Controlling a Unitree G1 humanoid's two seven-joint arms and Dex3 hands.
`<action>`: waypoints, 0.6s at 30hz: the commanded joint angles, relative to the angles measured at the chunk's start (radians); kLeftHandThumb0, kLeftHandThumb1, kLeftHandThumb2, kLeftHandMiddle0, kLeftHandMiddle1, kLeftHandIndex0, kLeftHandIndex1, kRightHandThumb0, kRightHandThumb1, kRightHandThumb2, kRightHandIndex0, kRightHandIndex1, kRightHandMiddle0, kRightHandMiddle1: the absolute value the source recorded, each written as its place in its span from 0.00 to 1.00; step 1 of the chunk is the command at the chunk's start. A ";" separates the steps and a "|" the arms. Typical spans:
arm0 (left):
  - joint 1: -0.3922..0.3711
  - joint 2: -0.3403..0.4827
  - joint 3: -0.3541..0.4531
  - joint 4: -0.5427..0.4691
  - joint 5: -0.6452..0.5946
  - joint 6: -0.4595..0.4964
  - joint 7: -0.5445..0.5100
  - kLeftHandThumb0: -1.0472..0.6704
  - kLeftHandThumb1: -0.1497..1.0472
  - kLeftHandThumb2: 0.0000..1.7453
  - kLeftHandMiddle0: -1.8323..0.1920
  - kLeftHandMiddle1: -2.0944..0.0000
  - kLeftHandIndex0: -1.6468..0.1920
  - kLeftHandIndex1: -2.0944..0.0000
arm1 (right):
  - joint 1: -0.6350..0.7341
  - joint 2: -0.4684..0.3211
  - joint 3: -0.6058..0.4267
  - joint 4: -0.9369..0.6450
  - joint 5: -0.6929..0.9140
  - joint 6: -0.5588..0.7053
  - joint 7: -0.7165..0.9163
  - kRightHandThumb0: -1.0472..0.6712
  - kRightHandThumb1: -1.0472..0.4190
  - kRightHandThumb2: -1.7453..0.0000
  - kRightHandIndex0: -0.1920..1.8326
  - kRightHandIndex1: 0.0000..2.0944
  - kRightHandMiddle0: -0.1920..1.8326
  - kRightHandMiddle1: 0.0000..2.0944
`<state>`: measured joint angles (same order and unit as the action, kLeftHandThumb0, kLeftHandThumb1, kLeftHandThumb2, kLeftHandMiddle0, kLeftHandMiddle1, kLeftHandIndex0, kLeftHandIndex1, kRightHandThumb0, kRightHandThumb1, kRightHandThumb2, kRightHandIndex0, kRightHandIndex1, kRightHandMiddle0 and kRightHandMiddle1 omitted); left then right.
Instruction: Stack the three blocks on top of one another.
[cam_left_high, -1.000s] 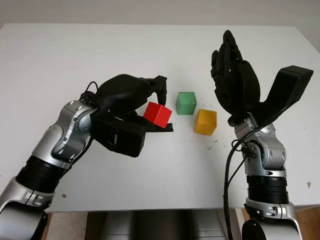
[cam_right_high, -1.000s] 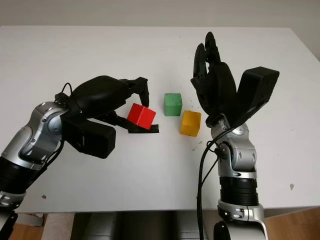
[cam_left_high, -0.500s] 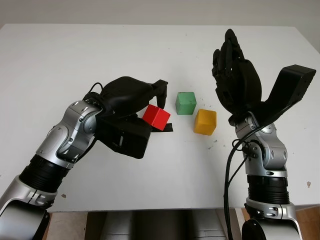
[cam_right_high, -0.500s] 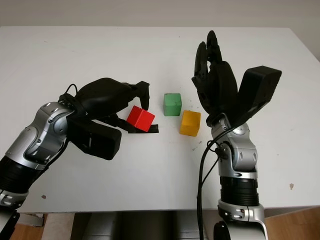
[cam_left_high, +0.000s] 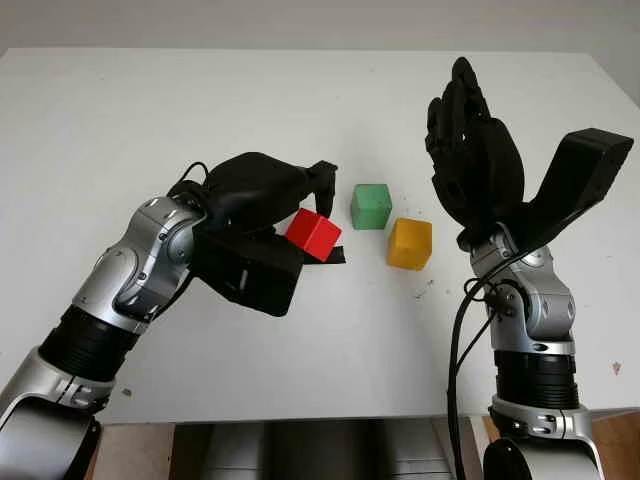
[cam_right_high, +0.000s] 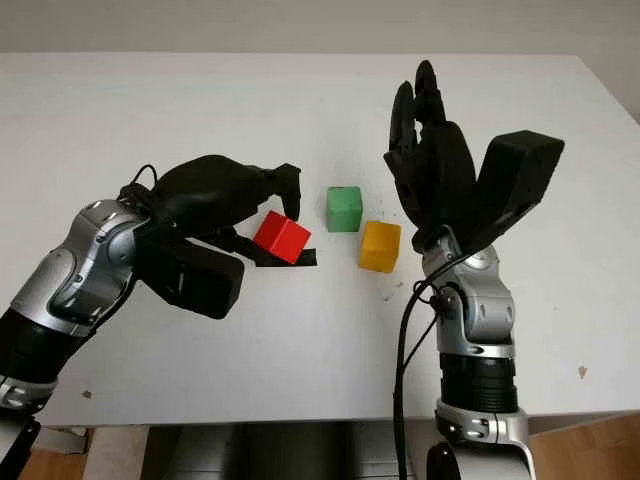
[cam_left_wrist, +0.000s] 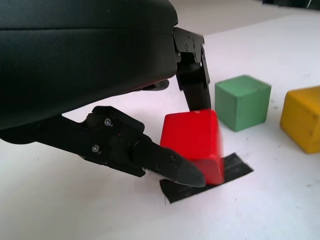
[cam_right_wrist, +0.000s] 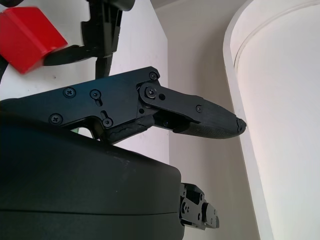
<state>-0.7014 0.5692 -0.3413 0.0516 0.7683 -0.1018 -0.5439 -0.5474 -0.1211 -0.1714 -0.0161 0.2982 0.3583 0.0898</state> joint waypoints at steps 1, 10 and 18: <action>-0.004 0.002 -0.008 0.007 0.006 0.001 0.002 0.29 0.96 0.03 0.84 0.98 0.81 0.50 | 0.012 0.000 -0.003 -0.017 0.001 -0.018 0.005 0.21 0.00 0.62 0.00 0.00 0.00 0.00; -0.019 -0.005 -0.013 0.030 0.005 0.005 -0.007 0.29 0.99 0.03 0.88 0.98 0.88 0.56 | 0.013 0.001 -0.004 -0.014 0.003 -0.021 0.010 0.21 0.00 0.61 0.00 0.00 0.00 0.00; -0.025 -0.014 -0.010 0.050 -0.011 0.002 -0.014 0.29 1.00 0.04 0.89 0.97 0.86 0.69 | 0.017 0.002 -0.004 -0.017 -0.005 -0.023 0.000 0.21 0.00 0.61 0.00 0.00 0.00 0.00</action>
<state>-0.7023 0.5632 -0.3430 0.1078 0.7651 -0.0974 -0.5539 -0.5416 -0.1206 -0.1715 -0.0161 0.2943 0.3480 0.0913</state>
